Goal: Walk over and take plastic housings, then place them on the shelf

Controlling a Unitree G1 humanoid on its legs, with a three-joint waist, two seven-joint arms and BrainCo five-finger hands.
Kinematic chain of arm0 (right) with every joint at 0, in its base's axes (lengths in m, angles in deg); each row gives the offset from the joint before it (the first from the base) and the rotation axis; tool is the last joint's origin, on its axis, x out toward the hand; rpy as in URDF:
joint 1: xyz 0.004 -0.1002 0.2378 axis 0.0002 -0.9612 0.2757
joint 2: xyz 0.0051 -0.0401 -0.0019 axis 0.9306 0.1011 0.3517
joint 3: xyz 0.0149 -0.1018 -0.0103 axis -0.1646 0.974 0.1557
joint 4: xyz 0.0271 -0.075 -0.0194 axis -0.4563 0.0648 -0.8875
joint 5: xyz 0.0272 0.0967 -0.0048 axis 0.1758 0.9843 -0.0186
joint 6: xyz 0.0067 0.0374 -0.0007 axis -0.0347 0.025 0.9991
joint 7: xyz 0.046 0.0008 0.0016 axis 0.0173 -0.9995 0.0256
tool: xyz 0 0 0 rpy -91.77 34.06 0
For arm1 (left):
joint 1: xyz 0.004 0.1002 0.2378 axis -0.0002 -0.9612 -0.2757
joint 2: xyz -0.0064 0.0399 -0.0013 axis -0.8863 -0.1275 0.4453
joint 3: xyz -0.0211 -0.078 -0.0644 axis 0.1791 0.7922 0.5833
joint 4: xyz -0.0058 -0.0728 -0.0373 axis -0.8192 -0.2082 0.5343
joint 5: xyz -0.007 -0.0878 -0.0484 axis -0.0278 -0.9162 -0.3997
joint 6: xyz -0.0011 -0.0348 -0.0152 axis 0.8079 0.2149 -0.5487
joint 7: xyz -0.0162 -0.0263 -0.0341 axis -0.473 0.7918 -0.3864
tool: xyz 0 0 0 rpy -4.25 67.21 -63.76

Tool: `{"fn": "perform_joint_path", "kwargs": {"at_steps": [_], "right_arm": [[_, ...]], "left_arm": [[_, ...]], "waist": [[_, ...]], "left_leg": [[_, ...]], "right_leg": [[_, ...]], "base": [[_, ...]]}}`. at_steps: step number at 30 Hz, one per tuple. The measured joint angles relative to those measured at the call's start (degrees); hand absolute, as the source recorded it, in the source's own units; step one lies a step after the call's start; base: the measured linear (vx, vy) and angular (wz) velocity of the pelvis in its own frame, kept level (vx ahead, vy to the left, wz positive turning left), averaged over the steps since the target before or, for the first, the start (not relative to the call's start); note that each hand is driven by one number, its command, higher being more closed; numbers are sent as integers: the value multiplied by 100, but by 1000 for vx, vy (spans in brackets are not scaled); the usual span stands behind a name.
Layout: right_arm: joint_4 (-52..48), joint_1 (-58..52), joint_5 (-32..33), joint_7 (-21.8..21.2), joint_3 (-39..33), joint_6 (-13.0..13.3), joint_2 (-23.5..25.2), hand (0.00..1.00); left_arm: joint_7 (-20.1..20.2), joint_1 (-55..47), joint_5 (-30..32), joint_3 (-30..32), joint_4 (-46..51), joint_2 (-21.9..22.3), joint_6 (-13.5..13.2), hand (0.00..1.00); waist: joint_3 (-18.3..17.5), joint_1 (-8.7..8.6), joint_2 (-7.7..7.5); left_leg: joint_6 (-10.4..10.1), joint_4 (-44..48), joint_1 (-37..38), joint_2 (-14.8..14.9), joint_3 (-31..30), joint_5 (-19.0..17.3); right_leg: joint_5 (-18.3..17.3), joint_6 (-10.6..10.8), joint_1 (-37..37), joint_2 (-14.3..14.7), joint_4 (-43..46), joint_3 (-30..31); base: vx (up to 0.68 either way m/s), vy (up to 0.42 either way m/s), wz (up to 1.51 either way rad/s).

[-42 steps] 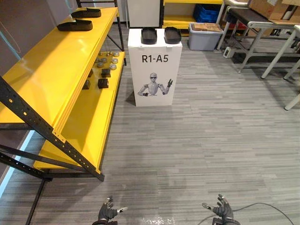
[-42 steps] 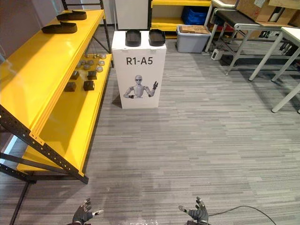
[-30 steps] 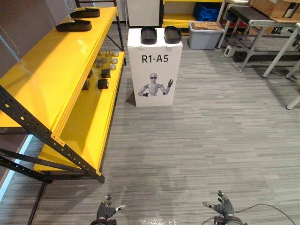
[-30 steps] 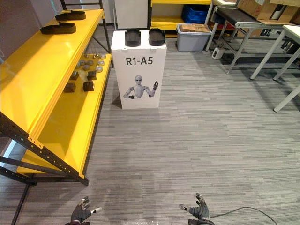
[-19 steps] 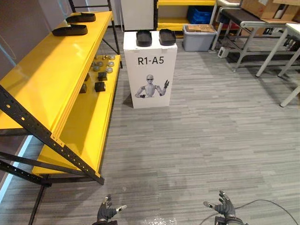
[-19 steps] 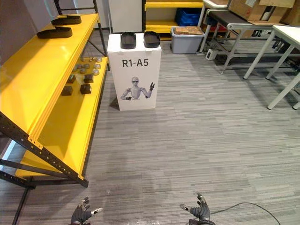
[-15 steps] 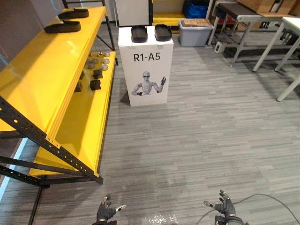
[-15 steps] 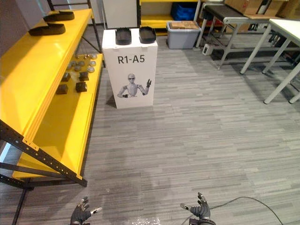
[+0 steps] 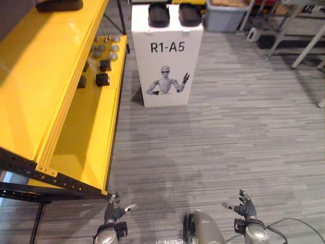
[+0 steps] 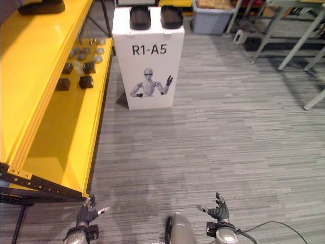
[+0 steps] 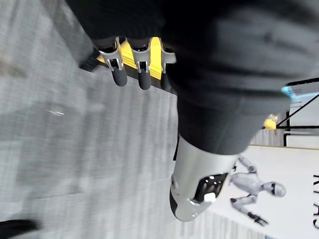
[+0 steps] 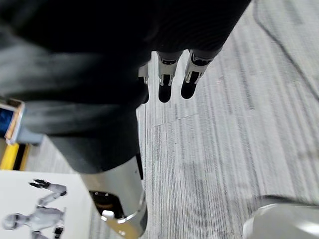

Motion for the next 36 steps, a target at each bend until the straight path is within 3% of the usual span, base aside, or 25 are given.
{"fn": "perform_joint_path", "kwargs": {"at_steps": [1, 2, 4, 5, 6, 9, 12, 14, 15, 16, 17, 18, 19, 21, 22, 23, 25, 27, 28, 31, 32, 33, 34, 35, 36], "right_arm": [[40, 20, -2, 4, 31, -19, -82, 0], [-26, 150, -2, 12, 49, -36, -52, 0], [-228, 175, 4, 11, 131, -34, -27, 0], [-369, 81, 8, 22, 308, -21, -1, 0], [-579, -19, 36, 28, 399, -8, 125, 0], [-855, -36, 61, 82, 499, 65, 351, 0], [-670, 23, 168, 91, 488, 63, 391, 0], [-351, 49, 233, 116, 327, 55, 381, 0], [-272, 51, 252, 119, 259, 56, 386, 0], [-75, 59, 254, 128, 211, 39, 387, 0], [31, 53, 253, 127, 232, 13, 422, 0], [43, 40, 252, 127, 235, 13, 428, 0], [63, 12, 252, 127, 223, 11, 406, 0], [226, 96, 245, 114, 138, -4, 463, 0], [229, 69, 242, 114, 138, -5, 490, 0], [223, 5, 227, 102, 151, -10, 556, 0], [216, -34, 227, 88, 174, -18, 616, 0], [160, -58, 216, 64, 365, -18, 621, 0], [160, -36, 194, 59, 380, -18, 646, 0], [247, -50, 141, 53, 373, -22, 648, 0], [296, -76, 142, 55, 372, -25, 632, 0], [334, -91, 136, 56, 373, -31, 606, 0], [508, -41, 127, 57, 365, -53, 515, 0], [498, 38, 127, 68, 345, -59, 495, 0], [467, 13, 128, 67, 312, -62, 483, 0]], "left_arm": [[-4, 61, -2, 5, -66, 79, 7, 0], [-3, 121, 5, 9, -63, 94, 2, 0], [-2, 118, 27, 38, -59, 238, 7, 0], [-1, 22, 29, 35, -28, 336, 5, 0], [43, -36, 29, 27, 74, 372, -1, 0], [42, -74, 27, 26, 247, 400, 0, 0], [37, -179, 15, -6, 341, 466, 2, 0], [29, -334, 14, -73, 331, 489, 7, 0], [29, -360, 15, -73, 330, 496, 9, 0], [29, -382, 19, -61, 316, 486, 13, 0], [22, -408, 19, -47, 311, 472, 15, 0], [22, -406, 27, -44, 298, 462, 18, 0], [22, -350, 36, -43, 280, 469, 25, 0], [39, -342, 41, -168, 233, 488, 33, 0], [41, -338, 41, -241, 220, 474, 40, 0], [35, -296, 41, -367, 220, 446, 52, 0], [25, -283, 37, -416, 223, 434, 58, 0], [-9, -237, 30, -410, 230, 423, 53, 0], [-11, -200, 20, -410, 217, 412, 54, 0], [-35, -125, -27, -342, 41, 415, 51, 0], [-46, -111, -26, -299, -51, 365, 49, 0], [-52, -104, -24, -295, -100, 354, 50, 0], [-55, -61, -24, -308, -288, 404, 51, 0], [-47, -39, -19, -286, -317, 433, 53, 0], [-46, -40, -18, -287, -306, 472, 52, 0]], "waist": [[6, 3, 148], [-20, -4, 176], [32, -12, 205], [63, 49, 162], [75, 143, 151], [140, 347, -20], [170, 492, -24], [169, 618, -21], [159, 651, -4], [142, 732, -15], [57, 739, -171], [22, 709, -258], [7, 673, -299], [6, 670, -312], [7, 627, -316], [24, 525, -339], [14, 500, -341], [-11, 402, -331], [-6, 382, -320], [43, 335, -251], [13, 263, -305], [-4, 203, -303], [-21, 216, -140], [-23, 275, -119], [-23, 267, -117]], "left_leg": [[-73, 141, 8, 135, -12, -32], [-420, 641, -260, 226, -10, 237], [-242, 2018, -714, 234, 59, 1116], [-241, 3229, -1078, 354, 76, 1689], [-263, 4352, -1498, 537, 241, 1500], [-206, 5203, -2512, 738, 703, 1194], [-281, 4047, -3468, 502, 1042, 936], [-315, 1672, -3488, -6, 872, 1107], [-347, 1082, -3460, -79, 812, 1275], [-273, 705, -3353, -187, 669, 1971], [35, 823, -3350, -373, 658, 2126], [120, 988, -3413, -442, 724, 1935], [172, 1203, -3456, -496, 824, 1693], [313, 1346, -3070, -562, 1054, 1298], [362, 1297, -2796, -638, 1068, 1152], [439, 1235, -2297, -750, 1019, 905], [458, 1105, -1771, -774, 1009, 721], [407, 714, -1189, -706, 898, 588], [353, 615, -1023, -629, 850, 533], [267, 425, -474, -270, 702, 483], [161, 411, -377, -192, 535, 429], [61, 410, -315, -132, 428, 373], [-57, 441, -229, 97, 271, 336], [-270, 570, -302, 160, 189, 515], [-345, 687, -306, 155, 152, 628]], "right_leg": [[-145, -58, -17, 55, 183, -139], [-377, -173, 25, 91, 262, -204], [-604, -277, 590, 169, 10, -283], [-675, -346, 1267, 260, -387, -244], [-723, -420, 1892, 384, -759, -177], [-780, -493, 2786, 438, -1412, -61], [-940, -424, 3414, 416, -1908, 80], [-1203, -309, 3801, 346, -2035, 326], [-1286, -271, 3887, 350, -2073, 383], [-1485, -214, 3998, 319, -2051, 587], [-1754, -146, 3967, 155, -1865, 755], [-1881, -98, 3905, 45, -1682, 795], [-2017, 49, 3792, -75, -1334, 841], [-2077, 310, 3355, -233, 240, 1038], [-1862, 691, 2996, -324, 1342, 1028], [-1555, 1074, 2398, -502, 2999, 983], [-1662, 885, 1933, -647, 3837, 802], [-1768, 706, 1253, -767, 3788, 374], [-1770, 704, 988, -745, 3497, 240], [-1624, 605, 747, -372, 1148, 287], [-983, 557, 803, -240, 69, 491], [-392, 500, 913, -183, -164, 501], [-181, 171, 1025, 27, -179, 426], [-343, 13, 945, 17, 156, 384], [-479, -31, 991, -20, 262, 313]], "base": [[674, -249, 33], [669, -238, 12], [658, -242, 13], [611, -206, 3], [688, -224, -5], [494, -148, -14], [417, -35, -18], [573, 106, -45], [487, 147, -62], [504, 160, -68], [516, 152, -60], [441, 104, -34], [539, 119, -41], [588, 144, -44], [631, 141, 0], [629, 119, 11], [453, 42, 8], [526, -32, 12], [491, -76, 17], [567, -166, 30], [565, -234, 56], [483, -218, 54], [573, -278, 29], [550, -273, 23], [678, -363, 69]]}}
